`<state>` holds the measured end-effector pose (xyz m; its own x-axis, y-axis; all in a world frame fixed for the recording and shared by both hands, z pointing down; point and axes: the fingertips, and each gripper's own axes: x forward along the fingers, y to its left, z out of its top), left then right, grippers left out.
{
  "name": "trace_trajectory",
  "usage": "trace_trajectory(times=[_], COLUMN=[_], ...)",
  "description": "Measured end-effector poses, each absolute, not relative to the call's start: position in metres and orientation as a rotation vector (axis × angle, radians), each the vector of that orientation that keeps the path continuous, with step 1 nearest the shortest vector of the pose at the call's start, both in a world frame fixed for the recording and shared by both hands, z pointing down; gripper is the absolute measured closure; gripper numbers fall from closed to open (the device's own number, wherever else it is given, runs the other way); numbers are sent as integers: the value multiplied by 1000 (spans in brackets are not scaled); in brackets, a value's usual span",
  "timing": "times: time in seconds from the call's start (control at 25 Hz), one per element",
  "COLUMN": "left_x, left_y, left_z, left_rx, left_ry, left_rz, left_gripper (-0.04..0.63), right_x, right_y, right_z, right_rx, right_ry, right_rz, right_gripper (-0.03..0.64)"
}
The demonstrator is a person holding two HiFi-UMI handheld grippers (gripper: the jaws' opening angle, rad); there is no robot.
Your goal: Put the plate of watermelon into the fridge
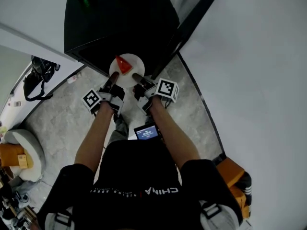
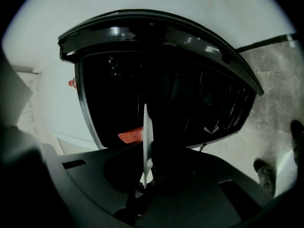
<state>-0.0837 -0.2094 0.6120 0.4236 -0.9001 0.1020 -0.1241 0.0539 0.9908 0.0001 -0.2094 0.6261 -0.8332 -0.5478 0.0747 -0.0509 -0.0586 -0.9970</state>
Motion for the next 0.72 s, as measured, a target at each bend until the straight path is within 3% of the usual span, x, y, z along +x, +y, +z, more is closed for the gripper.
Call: trace_trajectory(times=[0.12,0.36,0.72], left_x=[-83,-86,-71], left_y=[-208,-173,-195], left_z=[601,487,549], left_rx=[1454,1507,1458], left_ry=[-959,-891,-848], left_rz=[-718,-649,-632], left_gripper=[565,538,532], right_x=[-2,-3,-19], right_y=[-202,-170,-222], right_z=[620,504,567], right_rx=[-641,-805,-925], right_ry=[1766,1708,1717], right_rz=[-1944,-1872,-1883], right_gripper=[594,592,592])
